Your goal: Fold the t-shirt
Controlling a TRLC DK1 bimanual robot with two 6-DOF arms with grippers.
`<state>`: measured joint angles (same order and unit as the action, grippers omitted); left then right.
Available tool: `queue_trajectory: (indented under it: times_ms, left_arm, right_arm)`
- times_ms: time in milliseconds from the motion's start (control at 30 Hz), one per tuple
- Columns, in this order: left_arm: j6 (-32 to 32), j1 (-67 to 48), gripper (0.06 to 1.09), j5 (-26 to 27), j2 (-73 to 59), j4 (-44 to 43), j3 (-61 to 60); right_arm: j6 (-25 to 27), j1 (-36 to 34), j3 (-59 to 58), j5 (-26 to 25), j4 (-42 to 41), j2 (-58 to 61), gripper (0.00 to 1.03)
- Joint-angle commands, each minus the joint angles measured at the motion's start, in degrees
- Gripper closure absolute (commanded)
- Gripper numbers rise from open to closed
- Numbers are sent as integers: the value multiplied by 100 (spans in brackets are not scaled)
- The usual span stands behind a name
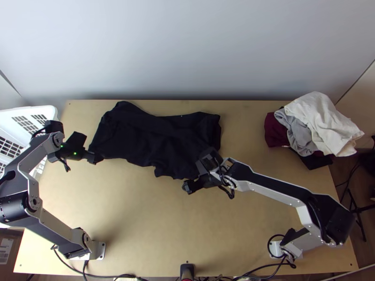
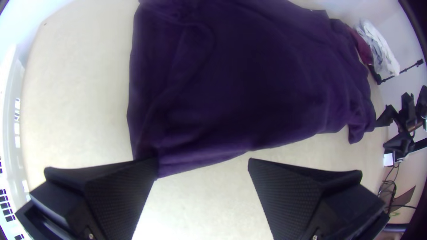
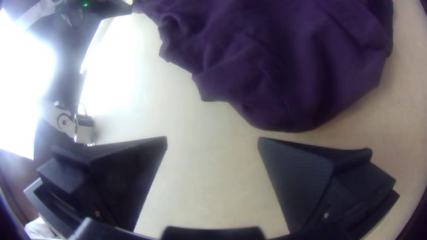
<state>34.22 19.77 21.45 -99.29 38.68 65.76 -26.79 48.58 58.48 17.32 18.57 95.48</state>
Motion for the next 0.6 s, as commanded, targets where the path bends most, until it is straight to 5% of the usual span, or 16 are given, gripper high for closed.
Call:
queue_trajectory:
  times_ms: [0,333,500,567]
  left_arm:
    - [-170,-43,11,-1,-73,-115,25]
    - [-222,-87,11,-1,-117,-150,7]
    - [-214,-79,11,-1,-170,-167,34]
    - [-222,-79,11,-1,-223,-185,34]
  right_arm:
    - [24,-76,111,-379,-160,357,8]
    - [68,-138,445,-932,-169,849,14]
    - [385,-59,709,-1117,-134,999,90]
    - [464,-50,744,-1117,-73,990,100]
